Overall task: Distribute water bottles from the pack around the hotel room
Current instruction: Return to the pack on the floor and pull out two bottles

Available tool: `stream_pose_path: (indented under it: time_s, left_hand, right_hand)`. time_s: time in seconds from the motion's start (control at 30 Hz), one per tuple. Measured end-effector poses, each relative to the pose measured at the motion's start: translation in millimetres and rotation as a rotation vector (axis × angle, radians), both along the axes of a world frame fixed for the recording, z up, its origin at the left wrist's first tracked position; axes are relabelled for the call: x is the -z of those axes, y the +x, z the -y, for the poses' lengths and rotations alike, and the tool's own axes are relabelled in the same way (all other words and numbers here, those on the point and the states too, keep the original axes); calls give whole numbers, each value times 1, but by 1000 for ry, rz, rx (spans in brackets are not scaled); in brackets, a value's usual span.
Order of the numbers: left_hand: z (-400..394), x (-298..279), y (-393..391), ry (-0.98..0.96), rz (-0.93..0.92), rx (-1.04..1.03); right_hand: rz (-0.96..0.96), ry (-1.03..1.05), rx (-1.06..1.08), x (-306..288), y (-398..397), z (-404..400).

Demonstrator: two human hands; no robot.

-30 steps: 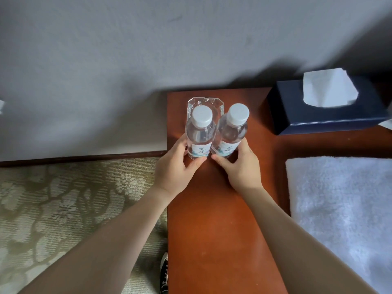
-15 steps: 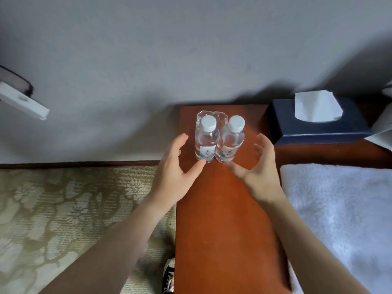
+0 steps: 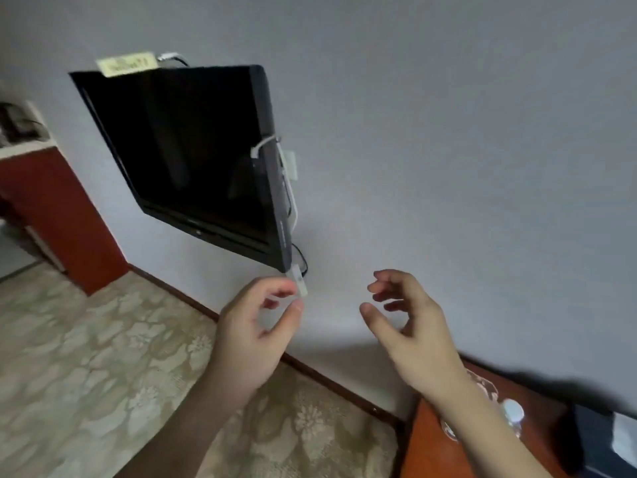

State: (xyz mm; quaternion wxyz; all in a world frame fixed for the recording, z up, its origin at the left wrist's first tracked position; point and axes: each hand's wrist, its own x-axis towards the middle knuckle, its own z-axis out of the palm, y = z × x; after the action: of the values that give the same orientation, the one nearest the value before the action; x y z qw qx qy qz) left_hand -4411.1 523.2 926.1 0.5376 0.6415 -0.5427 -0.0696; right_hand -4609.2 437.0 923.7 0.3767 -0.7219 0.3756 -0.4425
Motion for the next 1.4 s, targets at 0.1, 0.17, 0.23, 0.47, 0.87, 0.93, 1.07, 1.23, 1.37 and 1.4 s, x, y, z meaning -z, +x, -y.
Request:
stream_pose_path:
  time_s: [0.1,0.17,0.23,0.47,0.87,0.93,1.07,1.23,1.37,1.4]
  left_hand:
    - [-51,-51,64,-74,-6,-181]
    - [-89,-78,109,-142,-38,-269]
    - [-130,-102,153,-211,-30,-353]
    - [-268,-153,300,-362,43,-654]
    - [-362,-160,473,-347,106,-801]
    - [-358,-156,503,-351,101,-805]
    - [-338,-146,573,-354,96,-823]
    - [-302,-142,680,-365,55,-871]
    - [-279,-158,769,-344,95,-946]
    - [-277,-164,790,-344,108,-961]
  right_hand:
    - [17,-77,-165,-46,67,-24]
    - [25,-124,-277,-74,120,-45]
    - [34,-156,-392,-98,178,-70]
    - [70,-229,-721,-143,387,-155]
    - [194,-269,-958,-160,623,-246]
    - [217,-266,-971,-160,660,-242]
    - [285,-225,-1007,-154,749,-225]
    - [366,-193,-1082,-144,870,-191]
    - [417,-174,-1145,-157,967,-174]
    - [422,-183,-1160,-163,990,-173]
